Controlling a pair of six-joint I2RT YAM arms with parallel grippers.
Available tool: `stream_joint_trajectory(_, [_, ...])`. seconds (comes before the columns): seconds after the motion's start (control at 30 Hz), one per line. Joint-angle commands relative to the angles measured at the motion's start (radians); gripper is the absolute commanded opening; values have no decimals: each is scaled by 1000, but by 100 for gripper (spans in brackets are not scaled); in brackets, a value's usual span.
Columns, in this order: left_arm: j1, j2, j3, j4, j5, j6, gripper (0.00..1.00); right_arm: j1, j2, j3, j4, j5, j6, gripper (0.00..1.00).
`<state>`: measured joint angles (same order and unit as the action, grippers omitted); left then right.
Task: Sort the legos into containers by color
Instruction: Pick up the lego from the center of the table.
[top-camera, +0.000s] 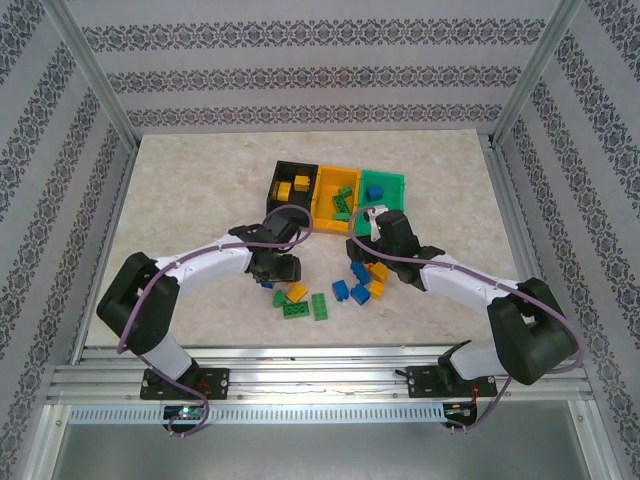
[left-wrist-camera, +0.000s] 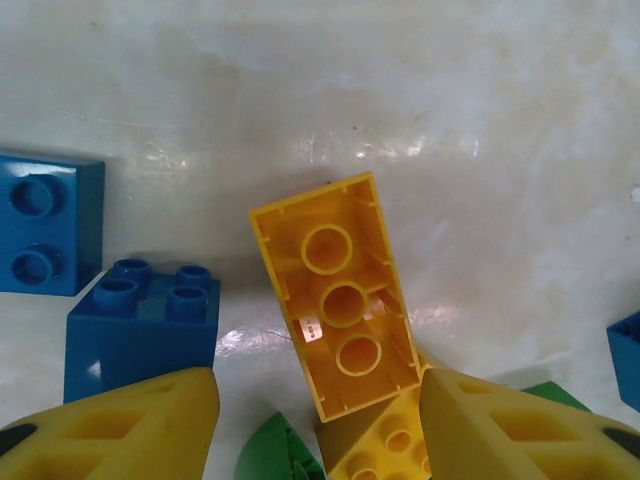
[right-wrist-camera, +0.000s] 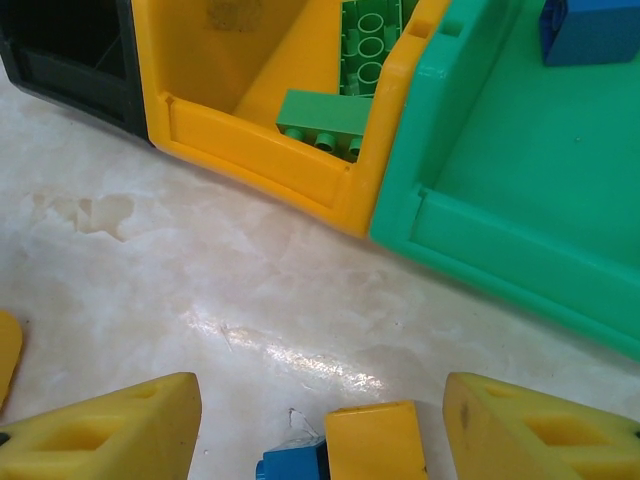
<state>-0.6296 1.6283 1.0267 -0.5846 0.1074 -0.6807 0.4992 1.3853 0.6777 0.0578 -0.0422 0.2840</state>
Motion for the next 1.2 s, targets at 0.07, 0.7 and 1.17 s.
stream_joint_trajectory(0.07, [-39, 95, 95, -77, -62, -44, 56, -10, -12, -18, 28, -21, 6, 66])
stream_joint_trajectory(0.7, [-61, 231, 190, -175, -145, -14, 51, -10, -38, -26, 28, -14, 4, 66])
stream_joint_trajectory(1.17, [-69, 299, 266, -229, -235, 12, 53, -9, -48, -33, 32, -4, 3, 66])
